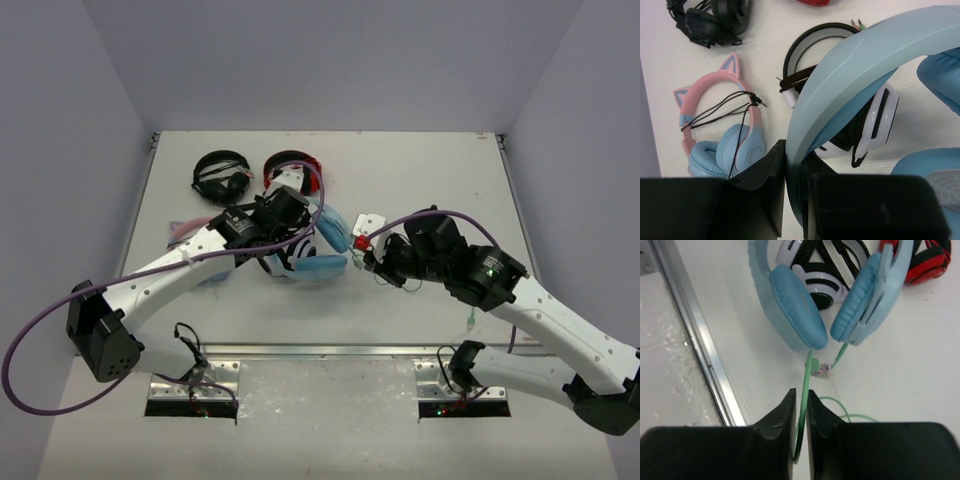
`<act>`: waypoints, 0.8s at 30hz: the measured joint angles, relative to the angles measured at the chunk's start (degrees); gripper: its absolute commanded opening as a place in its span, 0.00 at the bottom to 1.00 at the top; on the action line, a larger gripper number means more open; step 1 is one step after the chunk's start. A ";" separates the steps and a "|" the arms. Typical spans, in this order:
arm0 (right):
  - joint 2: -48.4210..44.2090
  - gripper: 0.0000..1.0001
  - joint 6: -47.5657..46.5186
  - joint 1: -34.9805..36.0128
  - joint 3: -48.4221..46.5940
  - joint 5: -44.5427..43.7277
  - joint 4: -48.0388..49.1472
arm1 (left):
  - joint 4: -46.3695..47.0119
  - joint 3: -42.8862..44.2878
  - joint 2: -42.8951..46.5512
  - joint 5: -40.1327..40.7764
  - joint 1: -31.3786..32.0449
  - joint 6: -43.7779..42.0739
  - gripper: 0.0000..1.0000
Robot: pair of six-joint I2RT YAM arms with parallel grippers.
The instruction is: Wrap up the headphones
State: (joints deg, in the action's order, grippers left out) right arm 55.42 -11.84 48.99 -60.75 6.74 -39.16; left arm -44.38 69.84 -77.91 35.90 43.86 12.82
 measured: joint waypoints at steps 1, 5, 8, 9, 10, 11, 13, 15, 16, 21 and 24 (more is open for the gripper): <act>0.07 0.20 -0.07 0.00 0.26 -1.29 -0.04 | -0.04 0.00 0.42 0.63 -0.15 0.13 0.00; 1.40 0.08 -0.52 0.02 0.42 -9.03 -0.26 | -0.20 0.00 1.99 1.38 -0.20 0.33 0.00; 2.84 0.01 -0.92 0.02 0.42 -15.54 0.81 | 0.02 0.00 2.29 -0.09 -0.20 -0.17 0.00; 3.26 0.01 -1.07 0.02 0.42 -16.98 1.40 | 0.07 0.00 2.27 -1.05 -0.20 -0.42 0.00; 3.69 0.01 -1.27 0.02 0.42 -18.12 2.12 | 0.09 0.00 2.27 -2.05 -0.20 -0.59 0.00; 3.98 0.01 -1.40 0.02 0.42 -18.84 2.80 | 0.22 0.00 2.27 -2.93 -0.20 -0.83 0.00; 4.46 0.01 -2.08 0.37 0.42 -19.65 4.48 | 0.55 0.00 2.27 -4.98 -0.20 -1.46 0.00; 4.63 0.01 -2.89 1.01 0.39 -19.58 6.19 | 0.79 0.00 2.27 -6.84 -0.20 -2.19 0.00; 4.68 0.01 -3.41 1.25 0.35 -19.32 6.97 | 0.92 0.00 2.27 -7.76 -0.20 -2.51 0.01; 5.42 0.01 -5.55 1.90 -1.18 -15.32 8.59 | 1.88 0.00 1.53 -13.55 -0.17 -4.46 0.01; 7.72 0.01 -6.51 2.19 -4.44 -13.16 7.54 | 2.32 0.00 0.72 -16.48 -0.17 -5.22 0.01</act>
State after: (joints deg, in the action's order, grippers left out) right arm 63.13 -18.35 51.18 -65.19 -6.42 -31.62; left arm -42.06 69.84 -77.19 19.42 43.68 7.60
